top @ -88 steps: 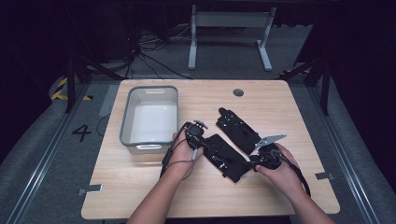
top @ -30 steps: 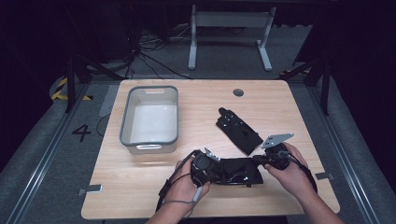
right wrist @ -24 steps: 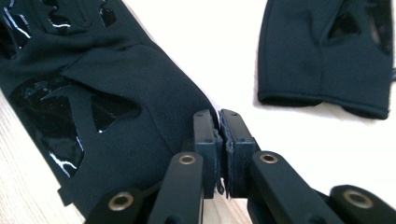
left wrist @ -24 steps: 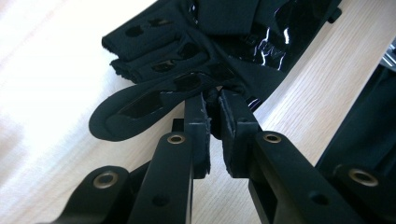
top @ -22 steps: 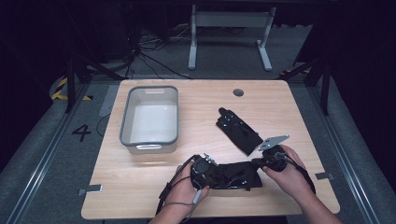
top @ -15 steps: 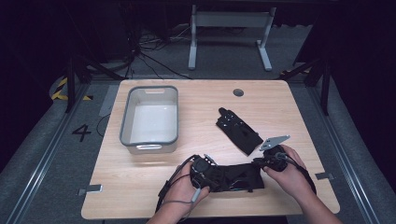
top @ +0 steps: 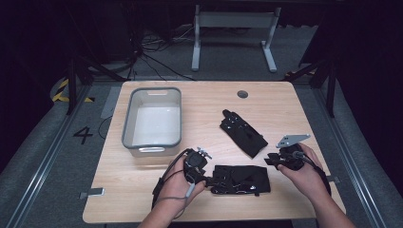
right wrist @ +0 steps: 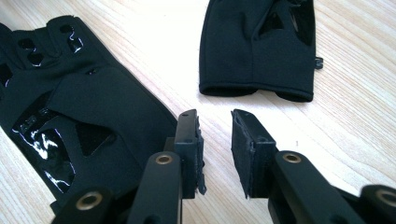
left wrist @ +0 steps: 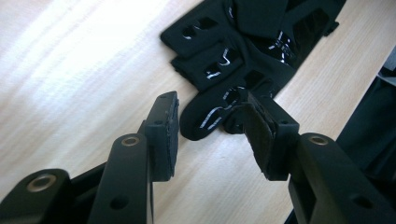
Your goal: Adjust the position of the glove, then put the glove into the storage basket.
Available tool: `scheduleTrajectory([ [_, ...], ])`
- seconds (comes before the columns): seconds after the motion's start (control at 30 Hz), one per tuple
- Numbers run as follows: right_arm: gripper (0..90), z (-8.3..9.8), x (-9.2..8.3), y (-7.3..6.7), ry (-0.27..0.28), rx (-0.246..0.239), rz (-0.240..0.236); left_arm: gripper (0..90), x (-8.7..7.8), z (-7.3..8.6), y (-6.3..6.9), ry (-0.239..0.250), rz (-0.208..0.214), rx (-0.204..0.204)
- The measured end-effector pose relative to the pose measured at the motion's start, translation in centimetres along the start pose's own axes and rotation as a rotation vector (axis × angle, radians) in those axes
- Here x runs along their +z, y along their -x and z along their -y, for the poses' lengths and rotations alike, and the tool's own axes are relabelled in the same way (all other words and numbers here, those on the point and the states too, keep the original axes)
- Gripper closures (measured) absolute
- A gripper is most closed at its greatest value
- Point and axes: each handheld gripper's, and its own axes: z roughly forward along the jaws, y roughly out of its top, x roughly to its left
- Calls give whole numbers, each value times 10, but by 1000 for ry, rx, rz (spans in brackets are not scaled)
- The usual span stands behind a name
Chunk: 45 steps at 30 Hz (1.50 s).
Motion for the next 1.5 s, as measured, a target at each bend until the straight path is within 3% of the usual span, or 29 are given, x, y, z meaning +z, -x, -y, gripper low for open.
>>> scheduleTrajectory([
  [0.13, 706, 1, -3, 2, 16, 18, -11, 550, -6, 1, -7, 22, -29, -3],
  [0.4, 694, 0, -8, 4, 36, 44, -28, 548, -14, 4, -17, 53, -41, -1],
  [0.83, 729, -1, -14, 6, 49, 67, -55, 545, -22, 5, -21, 66, -30, 22],
  [0.9, 754, -2, -14, 6, 43, 91, -88, 542, -24, 6, -23, 78, -19, 23],
  [1.07, 743, -7, -15, 7, 52, 110, -113, 541, -30, 10, -28, 82, -21, 8],
  [1.2, 721, -20, -13, 12, 62, 105, -128, 542, -35, 15, -33, 95, -38, -14],
  [1.3, 700, -41, -6, 23, 67, 78, -109, 542, -37, 22, -38, 94, -62, -33],
  [1.5, 689, -63, 13, 43, 56, 101, -77, 542, -40, 31, -42, 98, -74, -50],
])
